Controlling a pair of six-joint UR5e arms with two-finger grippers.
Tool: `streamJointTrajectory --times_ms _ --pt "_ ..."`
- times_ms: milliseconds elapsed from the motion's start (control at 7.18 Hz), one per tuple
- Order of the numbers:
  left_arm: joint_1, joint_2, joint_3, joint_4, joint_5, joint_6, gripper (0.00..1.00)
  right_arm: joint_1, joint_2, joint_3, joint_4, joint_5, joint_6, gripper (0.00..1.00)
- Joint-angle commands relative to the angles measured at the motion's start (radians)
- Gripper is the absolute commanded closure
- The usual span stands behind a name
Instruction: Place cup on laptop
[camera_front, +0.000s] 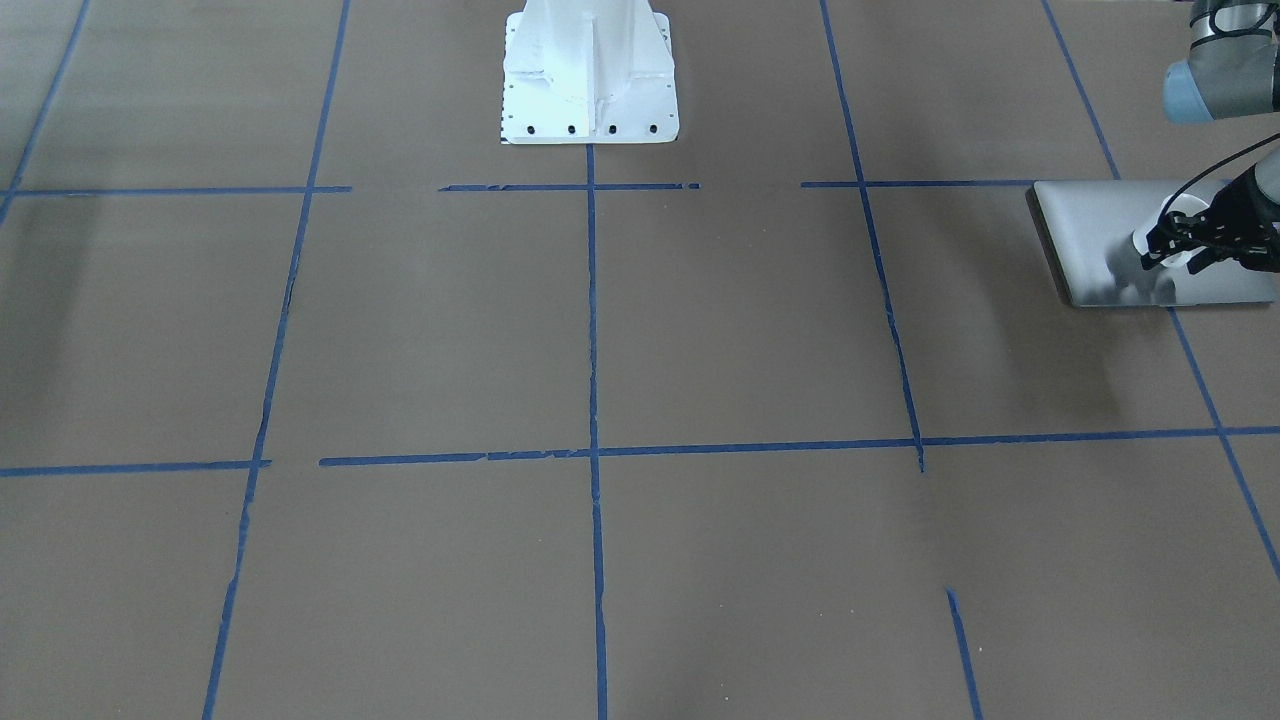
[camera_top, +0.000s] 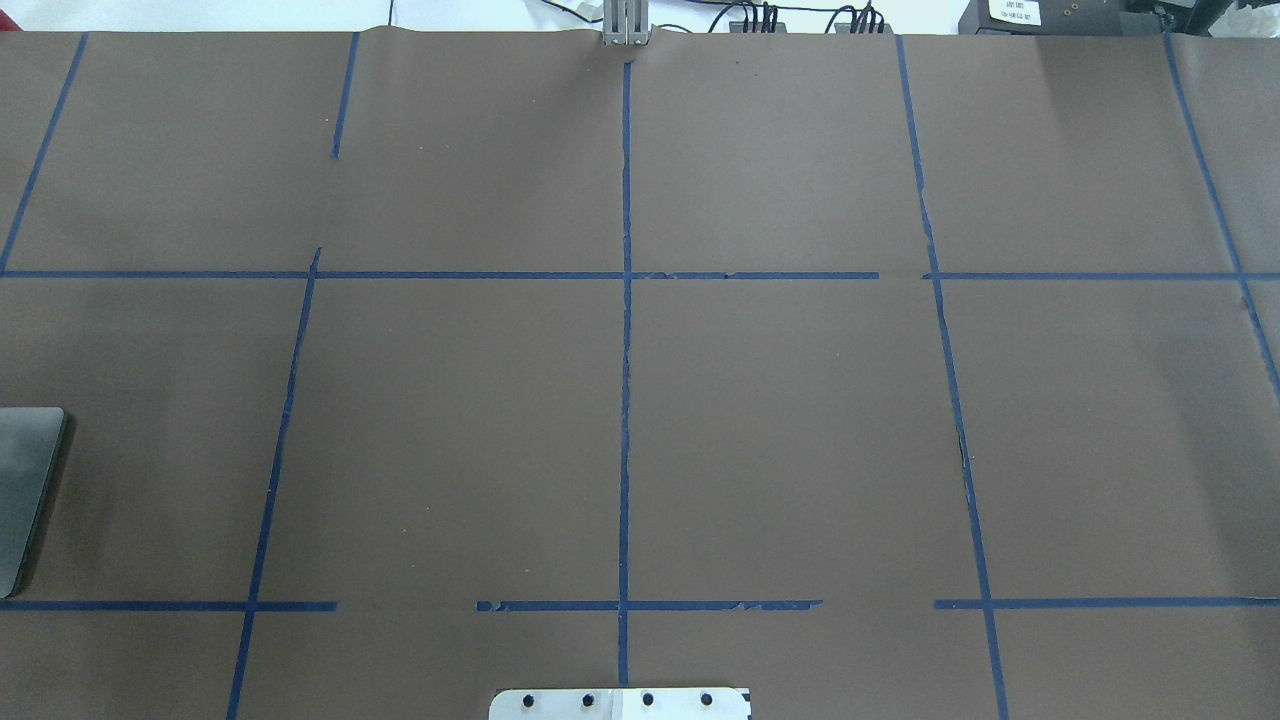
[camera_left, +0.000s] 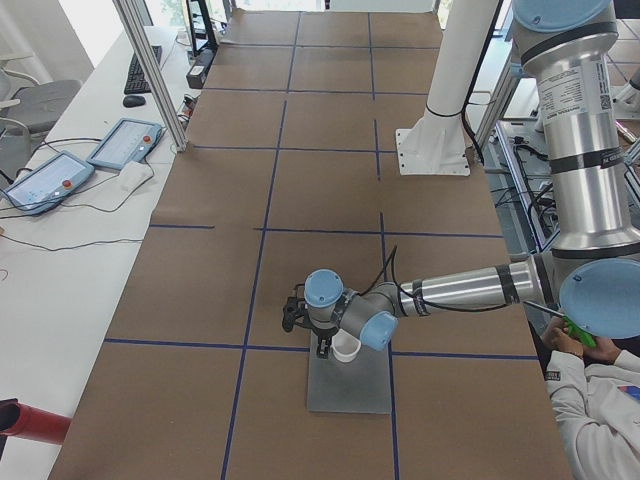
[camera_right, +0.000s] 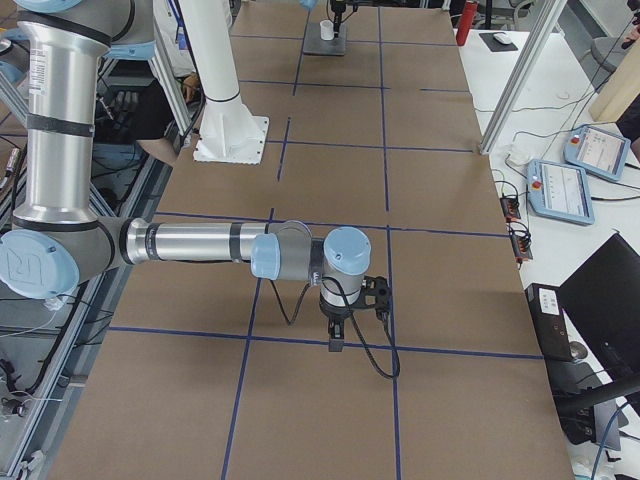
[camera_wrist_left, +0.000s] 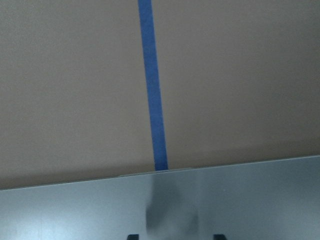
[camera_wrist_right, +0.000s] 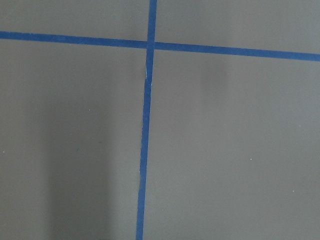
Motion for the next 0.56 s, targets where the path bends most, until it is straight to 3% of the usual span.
streamJointTrajectory --times_ms 0,278,418 --pt "-0.092 -0.002 -0.046 0.007 -0.034 0.010 0.00 0.000 0.000 0.000 0.000 0.000 0.000 0.00" --pt "-0.134 0.001 -0.097 0.014 -0.039 0.051 0.00 0.000 0.000 0.000 0.000 0.000 0.000 0.00" --pt "-0.230 -0.004 -0.100 0.105 -0.039 0.179 0.00 0.000 0.000 0.000 0.000 0.000 0.000 0.00"
